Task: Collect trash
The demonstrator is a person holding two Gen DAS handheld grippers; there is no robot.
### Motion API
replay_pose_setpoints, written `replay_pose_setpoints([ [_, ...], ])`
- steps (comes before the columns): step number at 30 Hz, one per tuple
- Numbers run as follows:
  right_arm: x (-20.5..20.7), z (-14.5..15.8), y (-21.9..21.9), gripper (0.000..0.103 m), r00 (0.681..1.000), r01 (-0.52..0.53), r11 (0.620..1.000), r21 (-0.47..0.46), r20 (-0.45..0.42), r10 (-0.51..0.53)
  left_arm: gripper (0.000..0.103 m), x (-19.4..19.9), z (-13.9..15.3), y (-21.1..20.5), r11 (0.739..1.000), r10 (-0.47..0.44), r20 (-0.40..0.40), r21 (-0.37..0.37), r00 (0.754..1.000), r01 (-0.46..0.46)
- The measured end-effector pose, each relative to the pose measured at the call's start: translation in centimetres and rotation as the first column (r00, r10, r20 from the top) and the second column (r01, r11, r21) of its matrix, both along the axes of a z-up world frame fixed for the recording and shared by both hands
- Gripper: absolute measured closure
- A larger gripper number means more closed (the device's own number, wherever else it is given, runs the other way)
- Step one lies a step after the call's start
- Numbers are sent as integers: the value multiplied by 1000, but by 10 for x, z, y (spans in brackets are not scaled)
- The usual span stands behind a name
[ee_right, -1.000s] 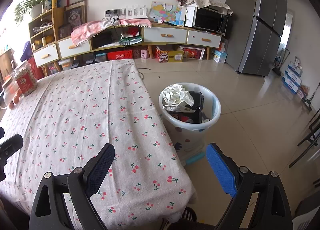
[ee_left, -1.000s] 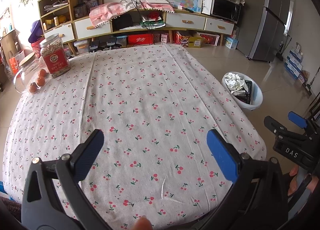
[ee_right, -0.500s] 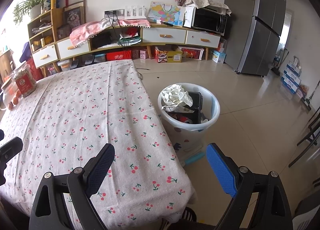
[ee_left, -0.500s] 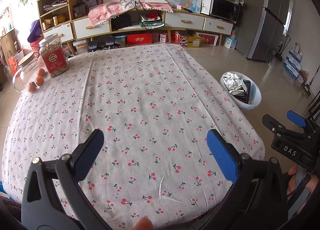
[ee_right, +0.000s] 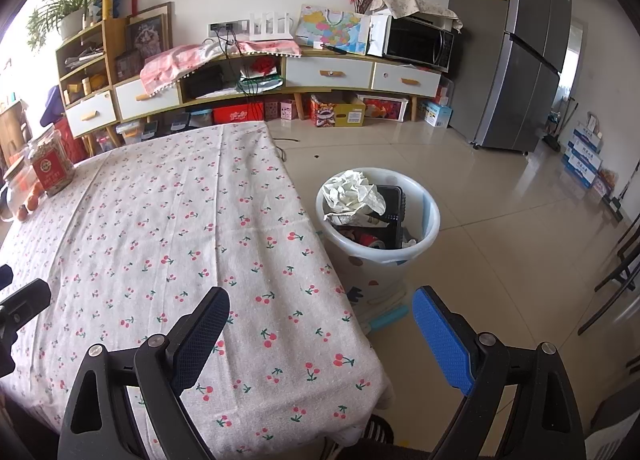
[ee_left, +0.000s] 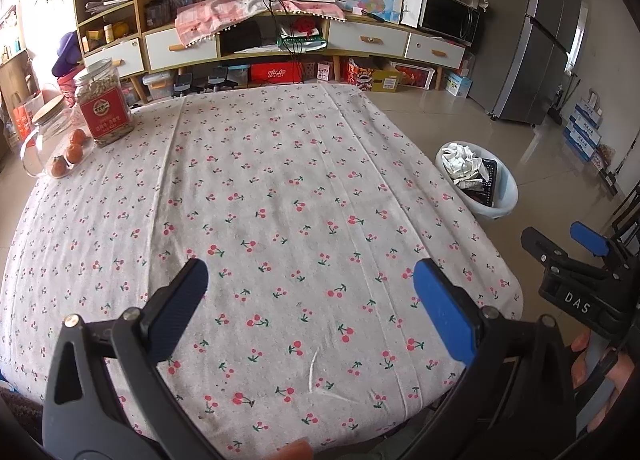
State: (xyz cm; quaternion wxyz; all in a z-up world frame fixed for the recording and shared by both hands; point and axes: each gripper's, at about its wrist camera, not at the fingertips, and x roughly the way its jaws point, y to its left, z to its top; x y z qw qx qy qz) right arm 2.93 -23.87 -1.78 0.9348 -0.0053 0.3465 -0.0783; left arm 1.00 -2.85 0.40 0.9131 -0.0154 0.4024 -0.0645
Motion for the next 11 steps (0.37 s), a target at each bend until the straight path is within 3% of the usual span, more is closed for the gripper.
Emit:
replay_pose_setpoints([
  [11, -1, 5, 1, 9, 1000, -14, 1000, 11, 3, 14, 1, 2, -3, -2, 1000, -6, -19, -2, 1000, 6],
])
